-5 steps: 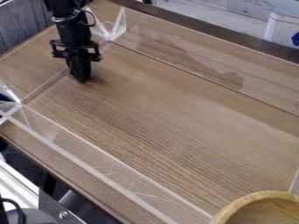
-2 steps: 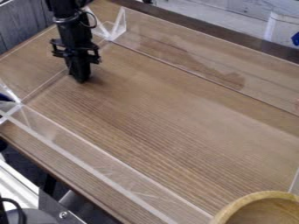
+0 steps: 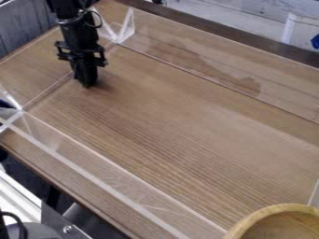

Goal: Remove the green block from inside the brown bowl and put it on the table

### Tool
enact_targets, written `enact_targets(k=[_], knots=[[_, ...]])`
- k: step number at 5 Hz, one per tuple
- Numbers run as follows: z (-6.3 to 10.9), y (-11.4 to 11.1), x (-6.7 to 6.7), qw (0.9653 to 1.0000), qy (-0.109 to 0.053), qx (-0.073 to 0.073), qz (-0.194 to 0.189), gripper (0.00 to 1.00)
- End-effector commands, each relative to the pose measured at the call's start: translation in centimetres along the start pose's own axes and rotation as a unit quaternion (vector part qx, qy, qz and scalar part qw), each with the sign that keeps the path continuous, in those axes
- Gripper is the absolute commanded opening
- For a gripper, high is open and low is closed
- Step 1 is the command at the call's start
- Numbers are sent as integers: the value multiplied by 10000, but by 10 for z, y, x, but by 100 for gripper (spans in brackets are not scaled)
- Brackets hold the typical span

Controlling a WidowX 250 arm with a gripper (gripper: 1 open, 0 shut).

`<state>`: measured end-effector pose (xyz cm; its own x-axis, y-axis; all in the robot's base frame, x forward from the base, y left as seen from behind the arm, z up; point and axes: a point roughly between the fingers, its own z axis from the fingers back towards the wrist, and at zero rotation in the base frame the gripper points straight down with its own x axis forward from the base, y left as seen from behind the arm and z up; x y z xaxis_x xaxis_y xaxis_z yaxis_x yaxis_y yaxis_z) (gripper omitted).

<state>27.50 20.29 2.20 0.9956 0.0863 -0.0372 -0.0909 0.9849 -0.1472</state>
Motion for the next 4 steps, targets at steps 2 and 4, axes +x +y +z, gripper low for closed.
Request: enact_targets(k=[2, 4], knots=[[10, -3, 0, 9996, -33, 256, -105, 0], [13, -7, 7, 9995, 181, 250, -97, 0]])
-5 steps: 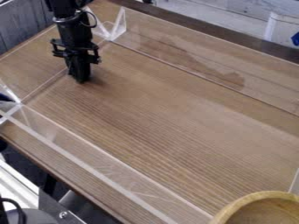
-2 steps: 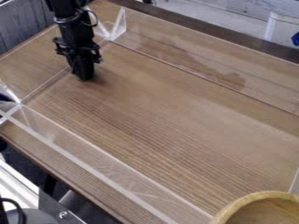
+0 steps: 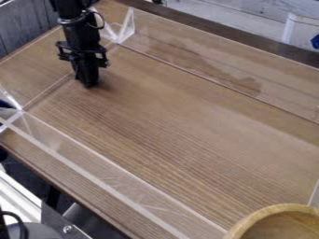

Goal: Remove the green block from inside the brown bowl and put it on the table

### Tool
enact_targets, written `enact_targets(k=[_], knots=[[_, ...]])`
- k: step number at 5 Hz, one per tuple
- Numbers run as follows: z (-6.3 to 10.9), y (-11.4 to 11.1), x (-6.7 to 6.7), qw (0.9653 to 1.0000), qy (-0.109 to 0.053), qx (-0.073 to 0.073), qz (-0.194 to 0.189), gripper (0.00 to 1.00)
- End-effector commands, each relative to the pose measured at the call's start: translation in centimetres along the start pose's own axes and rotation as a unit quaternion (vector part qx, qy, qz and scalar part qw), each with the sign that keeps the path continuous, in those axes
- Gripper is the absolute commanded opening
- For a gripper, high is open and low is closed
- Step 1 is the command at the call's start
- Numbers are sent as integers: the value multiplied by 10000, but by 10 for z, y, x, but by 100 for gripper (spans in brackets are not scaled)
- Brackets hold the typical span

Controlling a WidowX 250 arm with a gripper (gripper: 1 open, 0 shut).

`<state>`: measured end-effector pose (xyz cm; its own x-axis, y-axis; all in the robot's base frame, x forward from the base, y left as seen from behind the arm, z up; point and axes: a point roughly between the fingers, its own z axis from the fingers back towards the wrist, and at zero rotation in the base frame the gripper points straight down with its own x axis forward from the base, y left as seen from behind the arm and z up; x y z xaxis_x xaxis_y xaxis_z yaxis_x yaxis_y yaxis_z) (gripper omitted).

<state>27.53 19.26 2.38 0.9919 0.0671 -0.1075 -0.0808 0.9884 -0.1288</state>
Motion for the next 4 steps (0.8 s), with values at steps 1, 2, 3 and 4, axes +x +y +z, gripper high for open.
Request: enact_targets(k=[1, 2, 3, 4], knots=[[24, -1, -8, 9991, -131, 412, -35, 100], [33, -5, -22, 9975, -76, 701, -1, 100], [36, -4, -32, 9950, -37, 996, 39, 100], [27, -1, -32, 9947, -53, 1028, -29, 100]])
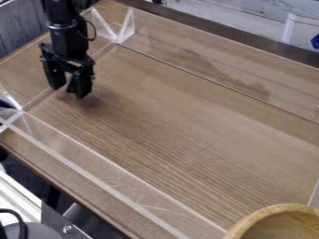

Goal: Remove the green block from inside the brown bowl and put it on the table

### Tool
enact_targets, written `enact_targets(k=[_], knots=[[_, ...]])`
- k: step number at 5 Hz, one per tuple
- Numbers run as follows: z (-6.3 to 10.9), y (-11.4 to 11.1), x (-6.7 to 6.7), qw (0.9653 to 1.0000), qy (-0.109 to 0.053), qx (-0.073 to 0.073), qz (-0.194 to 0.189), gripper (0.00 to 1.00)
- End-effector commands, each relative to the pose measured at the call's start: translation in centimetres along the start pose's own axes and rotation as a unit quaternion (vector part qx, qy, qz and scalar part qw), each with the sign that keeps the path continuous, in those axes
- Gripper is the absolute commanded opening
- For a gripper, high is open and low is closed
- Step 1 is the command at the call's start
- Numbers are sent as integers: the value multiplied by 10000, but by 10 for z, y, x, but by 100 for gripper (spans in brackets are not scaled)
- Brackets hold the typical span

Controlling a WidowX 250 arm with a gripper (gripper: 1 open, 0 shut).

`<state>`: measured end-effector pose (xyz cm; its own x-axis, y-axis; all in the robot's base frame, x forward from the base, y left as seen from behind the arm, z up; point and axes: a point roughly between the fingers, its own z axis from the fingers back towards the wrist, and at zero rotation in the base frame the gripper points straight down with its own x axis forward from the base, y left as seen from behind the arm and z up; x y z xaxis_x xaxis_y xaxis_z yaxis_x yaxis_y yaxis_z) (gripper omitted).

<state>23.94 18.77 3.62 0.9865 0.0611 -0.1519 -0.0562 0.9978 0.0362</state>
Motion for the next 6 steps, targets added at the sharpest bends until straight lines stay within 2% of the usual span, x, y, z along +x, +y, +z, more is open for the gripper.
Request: enact_targets(k=[1, 2, 4, 6], knots=[[30, 1, 6, 9992, -372, 104, 79, 100], [43, -5, 8, 9988, -474, 11, 132, 100], [19, -10, 0, 9970, -658, 162, 366, 100], [40, -23, 4, 9971, -696, -137, 287, 100]])
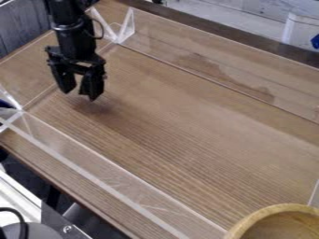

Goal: Remove the green block from inside the brown bowl and put it on the table

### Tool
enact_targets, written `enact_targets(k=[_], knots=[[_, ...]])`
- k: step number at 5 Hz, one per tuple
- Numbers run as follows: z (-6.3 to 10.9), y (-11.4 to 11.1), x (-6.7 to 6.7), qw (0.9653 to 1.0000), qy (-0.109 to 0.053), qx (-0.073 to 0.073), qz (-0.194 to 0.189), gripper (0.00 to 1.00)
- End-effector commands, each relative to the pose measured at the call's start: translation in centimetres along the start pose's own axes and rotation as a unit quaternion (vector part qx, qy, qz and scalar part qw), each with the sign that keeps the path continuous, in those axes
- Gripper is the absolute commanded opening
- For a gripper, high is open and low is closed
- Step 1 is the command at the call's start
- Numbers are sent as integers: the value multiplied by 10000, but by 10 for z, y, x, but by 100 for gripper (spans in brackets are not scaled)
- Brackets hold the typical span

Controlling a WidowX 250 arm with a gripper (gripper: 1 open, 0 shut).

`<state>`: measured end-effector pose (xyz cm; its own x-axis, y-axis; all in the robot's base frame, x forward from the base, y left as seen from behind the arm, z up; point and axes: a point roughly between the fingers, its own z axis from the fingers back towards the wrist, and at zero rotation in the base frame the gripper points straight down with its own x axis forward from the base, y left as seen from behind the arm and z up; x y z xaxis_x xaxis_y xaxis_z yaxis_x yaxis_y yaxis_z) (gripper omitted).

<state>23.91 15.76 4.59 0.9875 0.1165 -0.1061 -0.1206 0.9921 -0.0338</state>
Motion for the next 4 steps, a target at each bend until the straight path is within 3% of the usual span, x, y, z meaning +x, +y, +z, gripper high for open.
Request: enact_targets(k=[1, 2, 4], knots=[[39, 0, 9, 9985, -535, 119, 86, 100], [54, -2, 9, 9977, -640, 12, 229, 100], [47, -4, 15, 9971, -733, 199, -76, 100]])
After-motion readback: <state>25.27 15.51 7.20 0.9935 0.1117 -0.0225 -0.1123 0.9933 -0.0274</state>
